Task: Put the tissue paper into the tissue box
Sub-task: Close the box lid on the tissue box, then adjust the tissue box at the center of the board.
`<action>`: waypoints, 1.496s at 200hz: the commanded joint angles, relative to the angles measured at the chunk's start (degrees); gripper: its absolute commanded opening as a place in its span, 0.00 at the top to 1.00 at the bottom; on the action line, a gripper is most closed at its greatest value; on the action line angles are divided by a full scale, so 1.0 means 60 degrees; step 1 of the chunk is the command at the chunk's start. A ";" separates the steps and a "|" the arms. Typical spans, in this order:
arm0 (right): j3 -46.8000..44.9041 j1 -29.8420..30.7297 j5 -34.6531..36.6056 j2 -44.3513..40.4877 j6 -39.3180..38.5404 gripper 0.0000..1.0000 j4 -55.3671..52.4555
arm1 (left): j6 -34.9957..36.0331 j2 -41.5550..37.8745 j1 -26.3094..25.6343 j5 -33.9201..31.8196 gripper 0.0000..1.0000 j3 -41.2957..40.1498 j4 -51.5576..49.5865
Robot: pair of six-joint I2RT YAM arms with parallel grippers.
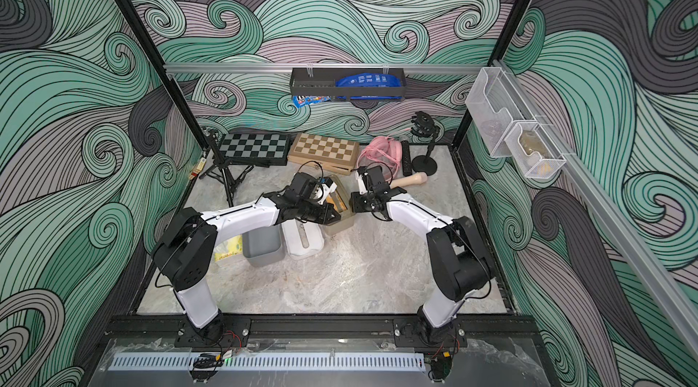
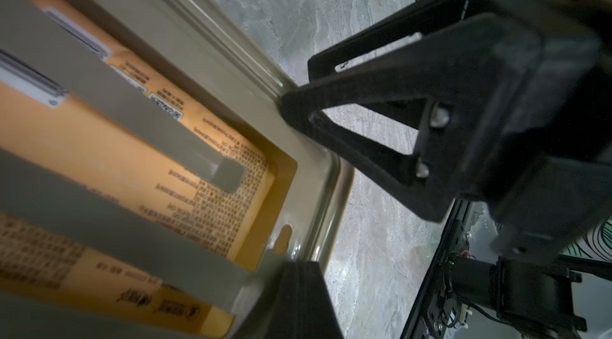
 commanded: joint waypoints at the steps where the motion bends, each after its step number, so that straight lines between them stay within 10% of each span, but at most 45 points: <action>1: -0.0995 0.0099 0.0778 0.1061 -0.0065 0.57 -0.3375 | 0.0187 -0.0332 0.0038 -0.0476 1.00 0.0275 -0.0976; 77: 0.0720 0.0876 0.2518 -0.1500 -0.0064 0.22 -0.3775 | -0.0219 -0.3469 0.1539 -0.1006 0.32 0.1330 -0.0208; 164: 0.2969 0.3337 0.3514 0.0618 0.0764 0.12 -0.4603 | -0.0179 -0.4444 0.2631 -0.1362 0.29 -0.0270 -0.0873; 299: 0.5103 0.3501 0.4357 0.1764 0.0993 0.14 -0.5129 | 0.0365 -0.4995 0.2825 -0.1626 0.29 -0.0895 -0.1350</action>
